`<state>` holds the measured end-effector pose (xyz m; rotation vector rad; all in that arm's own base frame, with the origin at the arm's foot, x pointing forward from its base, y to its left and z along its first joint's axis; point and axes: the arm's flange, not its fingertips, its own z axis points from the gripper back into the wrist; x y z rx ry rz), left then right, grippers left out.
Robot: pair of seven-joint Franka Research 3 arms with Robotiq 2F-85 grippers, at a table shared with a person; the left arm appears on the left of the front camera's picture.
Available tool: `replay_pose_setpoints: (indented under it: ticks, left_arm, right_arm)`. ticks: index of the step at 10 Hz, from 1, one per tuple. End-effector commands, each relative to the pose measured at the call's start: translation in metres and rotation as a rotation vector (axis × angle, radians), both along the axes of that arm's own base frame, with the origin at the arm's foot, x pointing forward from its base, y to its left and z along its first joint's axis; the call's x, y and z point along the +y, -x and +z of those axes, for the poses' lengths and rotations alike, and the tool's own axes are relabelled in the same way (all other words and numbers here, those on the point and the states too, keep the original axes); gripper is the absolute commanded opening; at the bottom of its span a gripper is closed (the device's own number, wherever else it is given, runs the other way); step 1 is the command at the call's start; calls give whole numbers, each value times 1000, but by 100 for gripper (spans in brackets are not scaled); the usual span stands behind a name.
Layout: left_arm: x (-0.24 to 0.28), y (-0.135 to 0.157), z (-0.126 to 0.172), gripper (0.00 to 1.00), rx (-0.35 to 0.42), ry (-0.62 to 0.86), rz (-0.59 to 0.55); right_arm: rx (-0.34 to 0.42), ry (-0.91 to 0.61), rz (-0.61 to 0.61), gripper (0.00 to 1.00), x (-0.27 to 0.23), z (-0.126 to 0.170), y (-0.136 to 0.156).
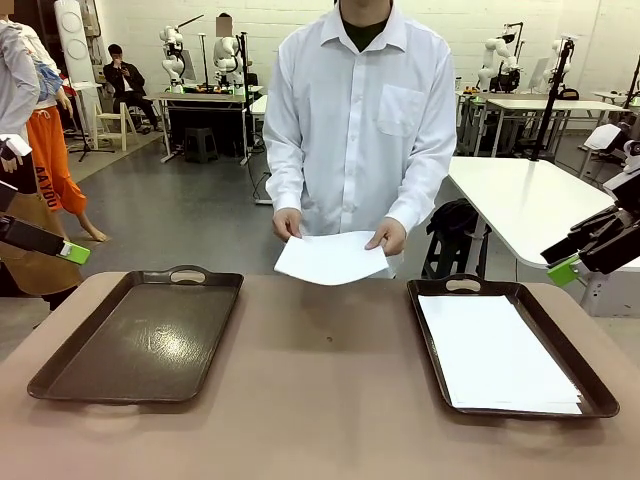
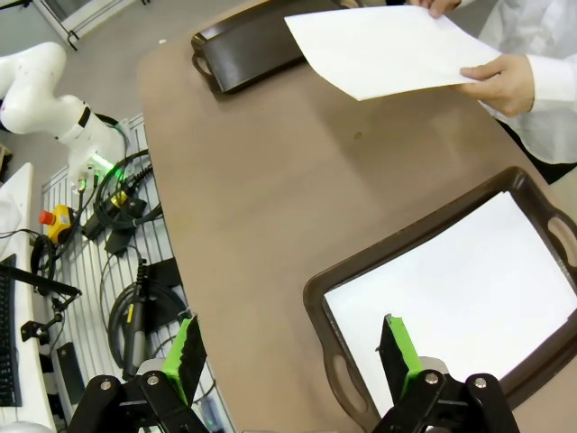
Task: Sort the A4 documents.
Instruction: Receive the A4 Paper.
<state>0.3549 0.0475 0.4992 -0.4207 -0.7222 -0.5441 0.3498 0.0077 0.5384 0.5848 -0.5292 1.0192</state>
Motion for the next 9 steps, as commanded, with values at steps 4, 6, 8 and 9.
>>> replay_pose_setpoints:
  ticks: [4, 6, 8, 9]
  left_arm:
    - [2, -1, -3, 100, -10, 13, -19]
    - [2, -1, -3, 100, -10, 13, -19]
    - [2, -1, -3, 100, -10, 13, -19]
    - [2, -1, -3, 100, -10, 13, -19]
  right_arm:
    - [-1, -6, 4, 100, 0, 0, 0]
    - [-1, -6, 4, 100, 0, 0, 0]
    - [-1, -6, 4, 100, 0, 0, 0]
    - [-1, -6, 4, 100, 0, 0, 0]
